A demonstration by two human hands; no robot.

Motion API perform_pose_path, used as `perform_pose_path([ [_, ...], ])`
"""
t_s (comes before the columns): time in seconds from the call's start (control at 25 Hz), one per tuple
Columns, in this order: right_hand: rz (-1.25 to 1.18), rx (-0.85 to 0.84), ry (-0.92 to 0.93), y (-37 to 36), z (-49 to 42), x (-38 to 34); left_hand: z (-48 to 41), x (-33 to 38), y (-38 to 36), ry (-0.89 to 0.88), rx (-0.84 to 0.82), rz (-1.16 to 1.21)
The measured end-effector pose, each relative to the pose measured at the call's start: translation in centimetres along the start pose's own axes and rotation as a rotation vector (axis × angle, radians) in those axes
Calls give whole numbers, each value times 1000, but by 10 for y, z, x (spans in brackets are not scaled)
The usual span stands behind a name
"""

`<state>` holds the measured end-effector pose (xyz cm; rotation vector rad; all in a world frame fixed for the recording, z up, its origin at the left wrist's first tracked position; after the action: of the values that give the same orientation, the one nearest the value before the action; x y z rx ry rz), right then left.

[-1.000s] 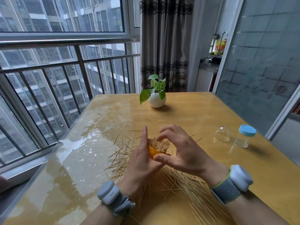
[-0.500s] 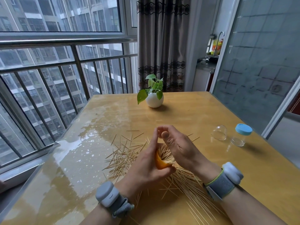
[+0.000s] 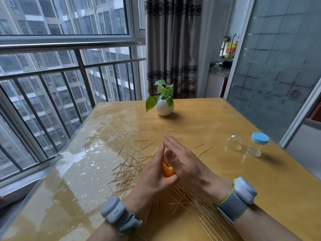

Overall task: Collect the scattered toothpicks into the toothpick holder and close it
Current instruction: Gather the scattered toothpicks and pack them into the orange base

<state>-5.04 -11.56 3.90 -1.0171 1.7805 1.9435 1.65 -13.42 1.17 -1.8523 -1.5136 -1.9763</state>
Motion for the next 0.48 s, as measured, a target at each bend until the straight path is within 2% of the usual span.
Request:
perform_pose_path([
  [0.08, -80, 82, 7, 22, 6, 1, 2, -5, 11, 43, 53, -48],
  [0.12, -64, 148, -57, 40, 10, 14, 4, -7, 19, 58, 91, -66],
  [0.2, 160, 168, -379, 68, 23, 55, 7, -6, 30, 60, 140, -129],
  [0.28, 419, -37, -697, 67, 37, 89, 8, -5, 32, 59, 152, -182],
  [0.32, 470, -155, -760, 57, 40, 97, 8, -5, 33, 57, 161, -192],
  [0.48, 434, -388, -633, 12, 39, 68, 6, -8, 30, 71, 154, -177],
])
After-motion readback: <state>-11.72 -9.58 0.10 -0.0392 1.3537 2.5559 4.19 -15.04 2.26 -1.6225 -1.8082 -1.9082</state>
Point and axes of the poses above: each hand's wrist, its own z-axis away from the middle knuckle, its own y-axis out of the back of the hand, x = y × z, the point moved 10 cm from there along -z, towards the middle knuckle, and after that the axes turned 13 degrees about -x, right-handed, at the moved point
